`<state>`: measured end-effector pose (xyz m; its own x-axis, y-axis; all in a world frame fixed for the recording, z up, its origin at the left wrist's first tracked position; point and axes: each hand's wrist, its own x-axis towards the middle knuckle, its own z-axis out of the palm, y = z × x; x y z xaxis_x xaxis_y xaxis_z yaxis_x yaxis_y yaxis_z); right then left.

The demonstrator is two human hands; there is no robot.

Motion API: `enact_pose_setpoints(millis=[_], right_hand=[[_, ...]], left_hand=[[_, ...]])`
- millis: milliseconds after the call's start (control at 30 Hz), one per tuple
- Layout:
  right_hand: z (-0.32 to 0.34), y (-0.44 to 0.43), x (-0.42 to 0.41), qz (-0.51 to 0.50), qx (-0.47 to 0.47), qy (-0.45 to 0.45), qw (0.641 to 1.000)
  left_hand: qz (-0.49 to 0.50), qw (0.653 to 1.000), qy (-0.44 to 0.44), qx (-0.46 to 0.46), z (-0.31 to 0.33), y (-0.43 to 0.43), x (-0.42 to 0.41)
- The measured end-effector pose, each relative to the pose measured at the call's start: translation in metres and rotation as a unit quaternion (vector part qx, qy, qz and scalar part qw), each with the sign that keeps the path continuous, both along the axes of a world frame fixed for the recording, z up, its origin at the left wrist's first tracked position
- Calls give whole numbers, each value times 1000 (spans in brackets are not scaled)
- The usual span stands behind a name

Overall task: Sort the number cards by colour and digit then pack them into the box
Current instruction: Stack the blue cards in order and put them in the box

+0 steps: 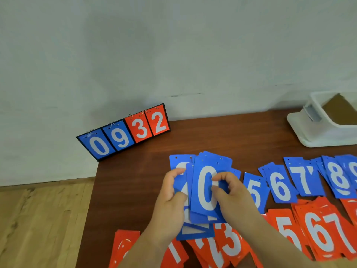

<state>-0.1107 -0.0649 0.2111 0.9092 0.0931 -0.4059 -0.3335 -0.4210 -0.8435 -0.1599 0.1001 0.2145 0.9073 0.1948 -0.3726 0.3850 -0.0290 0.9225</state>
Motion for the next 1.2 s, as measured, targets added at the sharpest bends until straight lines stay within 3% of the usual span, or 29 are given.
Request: enact_pose_setpoints(millis=[233, 433, 533, 600, 733, 900, 1000, 1200], right_hand=[[-8, 18, -12, -24, -6, 52, 998], [-23, 2, -13, -121, 191, 176, 958], [-28, -8, -16, -108, 186, 162, 963], [-32, -19, -14, -114, 127, 115, 979], [-40, -64, -3, -175, 34, 49, 983], [-53, -124, 9, -204, 28, 57, 977], [-59, -156, 19, -167, 6, 66, 984], [-63, -217, 49, -121, 2, 65, 991]], left_hand=[[-35, 998, 28, -41, -10, 1, -2], [-110, 991, 45, -54, -22, 1, 3], [-146, 985, 55, -71, -28, -5, 11], [-123, 987, 65, -78, -41, -12, 23], [21, 983, 138, 116, -93, -22, 56], [20, 946, 226, 230, -147, -59, 83], [14, 899, 284, 333, -161, -86, 93], [64, 879, 297, 367, -177, -99, 93]])
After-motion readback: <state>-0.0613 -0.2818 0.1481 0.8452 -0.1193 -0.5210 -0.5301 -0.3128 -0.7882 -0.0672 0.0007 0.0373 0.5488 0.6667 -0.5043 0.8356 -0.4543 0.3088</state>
